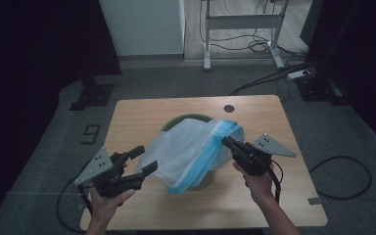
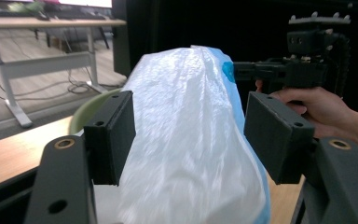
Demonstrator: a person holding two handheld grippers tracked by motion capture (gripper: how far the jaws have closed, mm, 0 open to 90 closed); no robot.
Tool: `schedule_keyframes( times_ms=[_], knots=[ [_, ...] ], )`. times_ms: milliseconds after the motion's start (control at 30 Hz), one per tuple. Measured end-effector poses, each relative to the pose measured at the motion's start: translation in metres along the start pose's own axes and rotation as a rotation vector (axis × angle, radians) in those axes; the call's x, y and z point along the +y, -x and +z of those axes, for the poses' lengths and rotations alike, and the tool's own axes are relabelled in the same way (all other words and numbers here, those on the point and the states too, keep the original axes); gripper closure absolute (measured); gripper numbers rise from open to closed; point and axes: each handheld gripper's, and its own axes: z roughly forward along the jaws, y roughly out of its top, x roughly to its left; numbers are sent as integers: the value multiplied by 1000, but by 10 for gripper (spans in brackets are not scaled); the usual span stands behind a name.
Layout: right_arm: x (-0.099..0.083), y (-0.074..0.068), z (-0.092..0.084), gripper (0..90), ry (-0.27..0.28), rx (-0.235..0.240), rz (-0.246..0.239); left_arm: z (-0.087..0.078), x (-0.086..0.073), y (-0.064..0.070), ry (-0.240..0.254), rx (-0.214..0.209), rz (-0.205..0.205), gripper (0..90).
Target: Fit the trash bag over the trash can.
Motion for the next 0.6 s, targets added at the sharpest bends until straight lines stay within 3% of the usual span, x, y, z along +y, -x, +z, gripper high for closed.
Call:
schedule_keyframes(
  times_ms=[300, 467, 600],
  knots=[
    [2, -3, 5, 891, -4, 9, -11, 47, 14, 0, -103, -23, 25, 327],
    [1, -4, 5, 890, -3, 16, -11, 61, 13, 0, -117, 9, 37, 341],
    [1, -6, 4, 891, -3, 18, -18, 69, 10, 0, -128, 58, 45, 398]
  ],
)
